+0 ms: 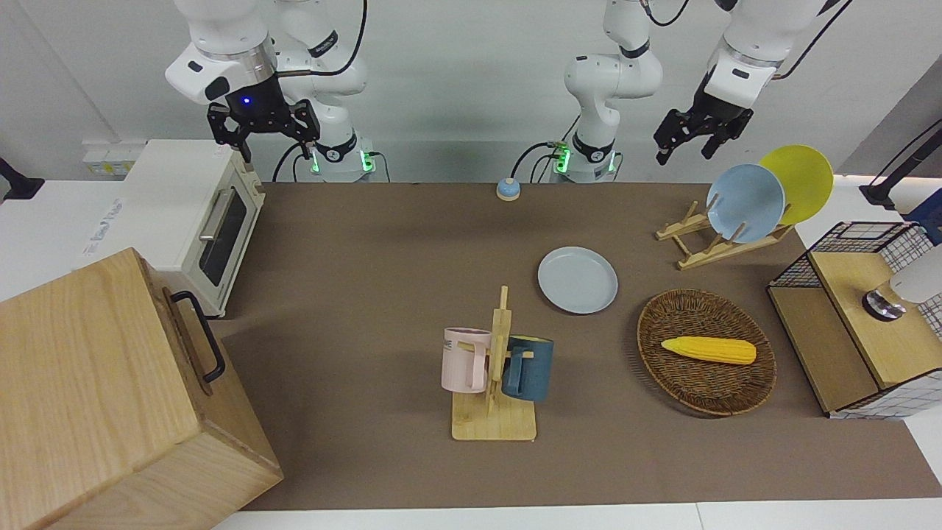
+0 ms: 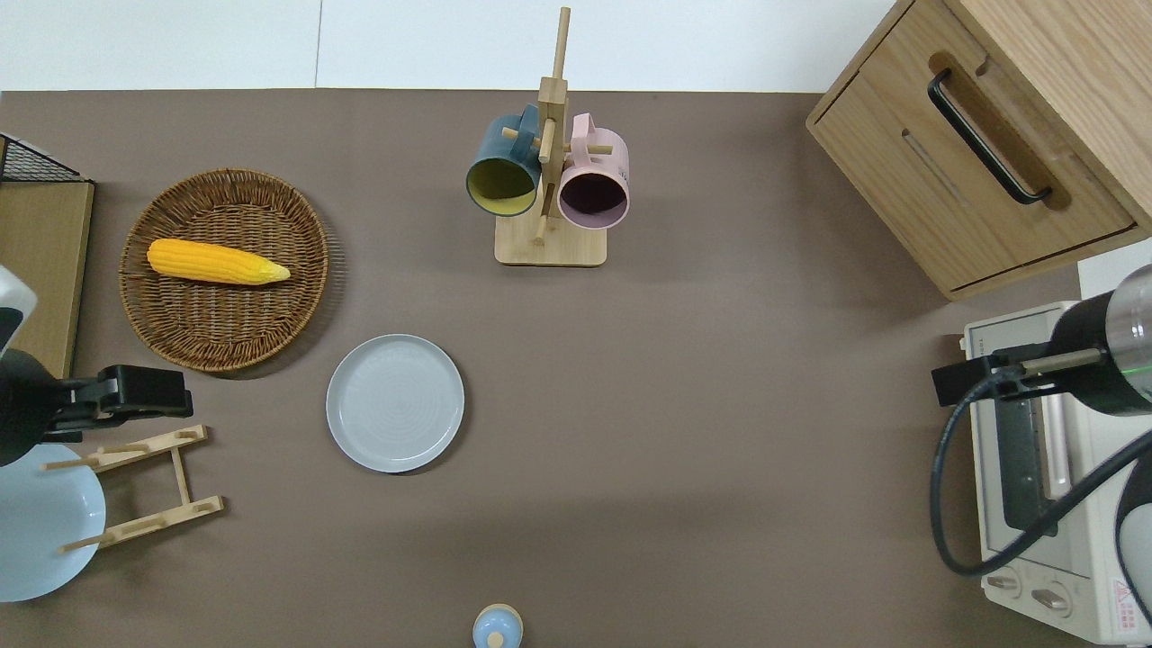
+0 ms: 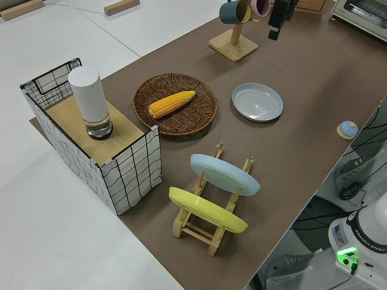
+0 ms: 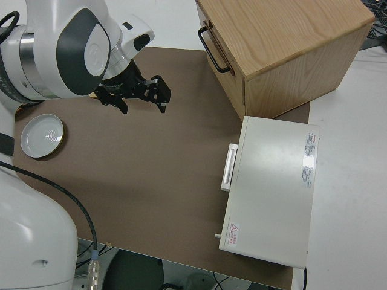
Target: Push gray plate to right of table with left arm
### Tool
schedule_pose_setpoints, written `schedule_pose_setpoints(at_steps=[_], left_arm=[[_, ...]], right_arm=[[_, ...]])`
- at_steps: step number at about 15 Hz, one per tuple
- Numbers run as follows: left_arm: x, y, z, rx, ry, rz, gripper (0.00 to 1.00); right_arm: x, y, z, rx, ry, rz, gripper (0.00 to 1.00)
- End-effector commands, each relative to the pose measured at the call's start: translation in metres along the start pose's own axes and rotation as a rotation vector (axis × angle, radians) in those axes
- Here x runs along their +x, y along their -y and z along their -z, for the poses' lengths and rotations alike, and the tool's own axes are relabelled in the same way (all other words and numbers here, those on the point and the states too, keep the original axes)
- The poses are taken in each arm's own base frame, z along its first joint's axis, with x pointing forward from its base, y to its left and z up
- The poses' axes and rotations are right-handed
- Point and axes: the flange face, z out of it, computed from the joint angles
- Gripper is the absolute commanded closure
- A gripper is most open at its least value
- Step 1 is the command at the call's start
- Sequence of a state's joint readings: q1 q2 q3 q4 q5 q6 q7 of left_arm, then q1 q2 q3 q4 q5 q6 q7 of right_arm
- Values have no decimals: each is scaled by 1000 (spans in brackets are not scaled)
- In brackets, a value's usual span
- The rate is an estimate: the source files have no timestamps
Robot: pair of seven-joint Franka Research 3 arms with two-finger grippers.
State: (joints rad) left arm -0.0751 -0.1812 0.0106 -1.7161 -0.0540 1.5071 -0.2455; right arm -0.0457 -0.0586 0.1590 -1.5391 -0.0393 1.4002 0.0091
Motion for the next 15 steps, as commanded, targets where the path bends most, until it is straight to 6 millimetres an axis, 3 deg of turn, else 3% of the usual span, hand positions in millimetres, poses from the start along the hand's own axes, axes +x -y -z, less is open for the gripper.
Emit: schedule_pose_setpoints(at_steps=[1,9,15], left_arm=[[-2,-3,4,-9,10,-6,5],[-4,-11,2,-5,6,-19,5],[-6,2,-2,-10,2,-2,5]], right_arm=[[-5,-1,2,-1,6,4,5],[-5,-1,2,-2,6,4,5],[-5,-1,2,-2,6,4,5]])
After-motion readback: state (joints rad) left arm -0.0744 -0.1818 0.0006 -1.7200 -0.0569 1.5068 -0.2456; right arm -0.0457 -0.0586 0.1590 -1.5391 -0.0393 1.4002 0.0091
